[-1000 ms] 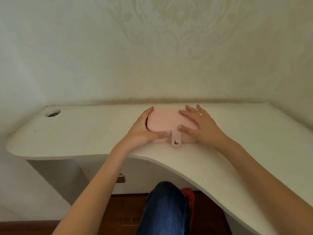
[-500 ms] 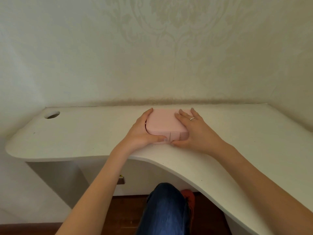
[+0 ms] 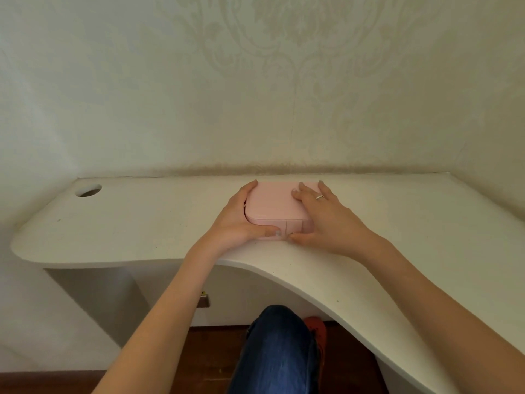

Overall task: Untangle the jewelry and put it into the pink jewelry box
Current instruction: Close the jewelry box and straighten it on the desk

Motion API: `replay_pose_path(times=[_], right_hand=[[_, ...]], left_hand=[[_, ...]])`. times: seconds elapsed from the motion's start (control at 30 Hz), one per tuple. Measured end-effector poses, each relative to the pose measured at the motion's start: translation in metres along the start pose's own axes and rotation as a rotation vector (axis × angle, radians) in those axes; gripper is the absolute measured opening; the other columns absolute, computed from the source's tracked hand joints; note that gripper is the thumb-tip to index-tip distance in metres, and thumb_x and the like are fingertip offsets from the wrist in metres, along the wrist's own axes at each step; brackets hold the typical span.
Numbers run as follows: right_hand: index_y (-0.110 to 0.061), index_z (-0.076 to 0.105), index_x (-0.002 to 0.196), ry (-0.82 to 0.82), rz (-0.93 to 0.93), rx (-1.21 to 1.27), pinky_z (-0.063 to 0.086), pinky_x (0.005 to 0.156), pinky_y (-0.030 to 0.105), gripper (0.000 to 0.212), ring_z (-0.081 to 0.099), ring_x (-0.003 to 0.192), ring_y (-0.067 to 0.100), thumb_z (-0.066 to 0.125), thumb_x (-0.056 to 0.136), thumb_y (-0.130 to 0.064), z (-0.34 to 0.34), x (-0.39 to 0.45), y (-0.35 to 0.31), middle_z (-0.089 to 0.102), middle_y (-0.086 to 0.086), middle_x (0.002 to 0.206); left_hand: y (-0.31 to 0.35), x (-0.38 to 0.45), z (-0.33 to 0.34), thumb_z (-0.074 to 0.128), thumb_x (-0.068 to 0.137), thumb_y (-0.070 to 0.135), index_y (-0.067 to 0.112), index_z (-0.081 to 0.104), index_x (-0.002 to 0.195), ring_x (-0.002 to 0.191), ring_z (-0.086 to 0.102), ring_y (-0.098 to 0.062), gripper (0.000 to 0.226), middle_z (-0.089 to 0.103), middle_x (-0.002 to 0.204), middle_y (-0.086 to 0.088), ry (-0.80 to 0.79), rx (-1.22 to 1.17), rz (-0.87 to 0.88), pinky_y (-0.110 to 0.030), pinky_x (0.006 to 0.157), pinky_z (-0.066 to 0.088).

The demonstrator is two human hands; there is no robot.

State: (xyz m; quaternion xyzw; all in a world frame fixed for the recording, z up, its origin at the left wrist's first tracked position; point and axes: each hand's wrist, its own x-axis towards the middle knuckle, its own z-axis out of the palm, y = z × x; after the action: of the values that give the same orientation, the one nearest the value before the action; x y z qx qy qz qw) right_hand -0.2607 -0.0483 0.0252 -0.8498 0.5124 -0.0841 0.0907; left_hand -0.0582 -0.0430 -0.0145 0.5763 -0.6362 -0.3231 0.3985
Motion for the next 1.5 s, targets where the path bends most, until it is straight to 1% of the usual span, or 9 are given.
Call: replay_pose_path(times=[0.17, 0.33, 0.5, 0.63, 0.73, 0.83, 1.07, 1.27, 1.5], right_hand=[[-0.029, 0.014, 0.15, 0.072, -0.041, 0.009, 0.028, 0.111, 0.042, 0.088, -0.008, 0.146, 0.015, 0.061, 0.081, -0.056, 0.012, 0.0, 0.007, 0.005, -0.012, 0.159], [-0.032, 0.038, 0.141, 0.161, -0.142, 0.296, 0.006, 0.115, 0.02, 0.077, 0.01, 0.143, 0.007, 0.077, 0.074, -0.036, 0.012, 0.007, 0.029, 0.025, -0.006, 0.155], [-0.046, 0.045, 0.131, 0.236, -0.057, 0.583, 0.012, 0.104, 0.007, 0.067, 0.007, 0.143, 0.003, 0.077, 0.076, -0.023, 0.025, 0.009, 0.034, 0.012, -0.005, 0.158], [-0.041, 0.042, 0.137, 0.266, 0.002, 0.58, 0.025, 0.108, 0.02, 0.069, 0.027, 0.139, 0.016, 0.074, 0.078, -0.027, 0.036, 0.029, 0.024, 0.031, 0.004, 0.151], [-0.036, 0.042, 0.139, 0.281, -0.005, 0.549, 0.028, 0.096, 0.013, 0.067, 0.04, 0.127, 0.019, 0.072, 0.08, -0.026, 0.04, 0.052, 0.017, 0.035, 0.003, 0.147], [-0.035, 0.04, 0.141, 0.269, -0.017, 0.501, 0.032, 0.097, 0.018, 0.063, 0.044, 0.122, 0.023, 0.068, 0.084, -0.028, 0.043, 0.078, 0.011, 0.041, 0.007, 0.143], [-0.036, 0.036, 0.143, 0.297, -0.034, 0.383, 0.031, 0.08, 0.018, 0.06, 0.049, 0.109, 0.025, 0.062, 0.088, -0.031, 0.05, 0.104, 0.006, 0.048, 0.009, 0.135], [-0.038, 0.036, 0.142, 0.319, -0.017, 0.359, 0.038, 0.087, 0.028, 0.063, 0.051, 0.108, 0.026, 0.064, 0.085, -0.04, 0.049, 0.103, 0.005, 0.051, 0.008, 0.132], [-0.035, 0.026, 0.146, 0.266, -0.076, 0.433, 0.038, 0.091, 0.024, 0.062, 0.047, 0.12, 0.023, 0.056, 0.092, -0.034, 0.055, 0.102, 0.005, 0.033, 0.01, 0.147]], left_hand=[[0.0, 0.001, 0.001, 0.084, 0.044, 0.041, 0.033, 0.027, 0.142, 0.121, 0.041, -0.01, 0.114, 0.038, 0.137, 0.009, 0.007, -0.001, -0.004, -0.025, 0.099, 0.036], [-0.001, -0.001, 0.001, 0.089, 0.053, 0.032, 0.03, 0.024, 0.145, 0.122, 0.039, -0.008, 0.113, 0.037, 0.136, 0.012, 0.016, -0.016, 0.005, -0.023, 0.097, 0.034], [-0.006, 0.002, -0.001, 0.085, 0.064, 0.027, 0.03, 0.03, 0.142, 0.12, 0.041, -0.01, 0.096, 0.039, 0.136, 0.011, 0.055, -0.006, 0.042, -0.025, 0.099, 0.036], [-0.012, 0.008, -0.006, 0.08, 0.071, 0.024, 0.032, 0.04, 0.136, 0.118, 0.044, -0.011, 0.077, 0.042, 0.133, 0.01, 0.104, -0.061, 0.042, -0.02, 0.096, 0.04], [-0.019, 0.015, -0.01, 0.075, 0.077, 0.019, 0.031, 0.052, 0.128, 0.12, 0.046, -0.012, 0.058, 0.046, 0.131, 0.005, 0.203, -0.02, 0.104, -0.011, 0.097, 0.036], [-0.024, 0.028, -0.016, 0.071, 0.08, 0.014, 0.026, 0.057, 0.125, 0.119, 0.046, -0.014, 0.049, 0.046, 0.132, 0.0, 0.3, 0.071, 0.135, -0.002, 0.092, 0.03], [-0.038, 0.047, -0.034, 0.066, 0.084, 0.012, 0.028, 0.057, 0.127, 0.121, 0.044, -0.013, 0.047, 0.046, 0.134, 0.0, 0.296, 0.085, 0.131, -0.024, 0.105, 0.034], [-0.039, 0.049, -0.035, 0.063, 0.085, 0.006, 0.028, 0.054, 0.13, 0.119, 0.04, -0.008, 0.051, 0.042, 0.135, 0.001, 0.282, 0.079, 0.127, -0.009, 0.1, 0.029], [-0.034, 0.047, -0.03, 0.06, 0.088, 0.01, 0.026, 0.047, 0.135, 0.144, 0.012, -0.016, 0.052, 0.009, 0.156, -0.009, 0.273, 0.136, 0.094, -0.016, 0.108, 0.014]])
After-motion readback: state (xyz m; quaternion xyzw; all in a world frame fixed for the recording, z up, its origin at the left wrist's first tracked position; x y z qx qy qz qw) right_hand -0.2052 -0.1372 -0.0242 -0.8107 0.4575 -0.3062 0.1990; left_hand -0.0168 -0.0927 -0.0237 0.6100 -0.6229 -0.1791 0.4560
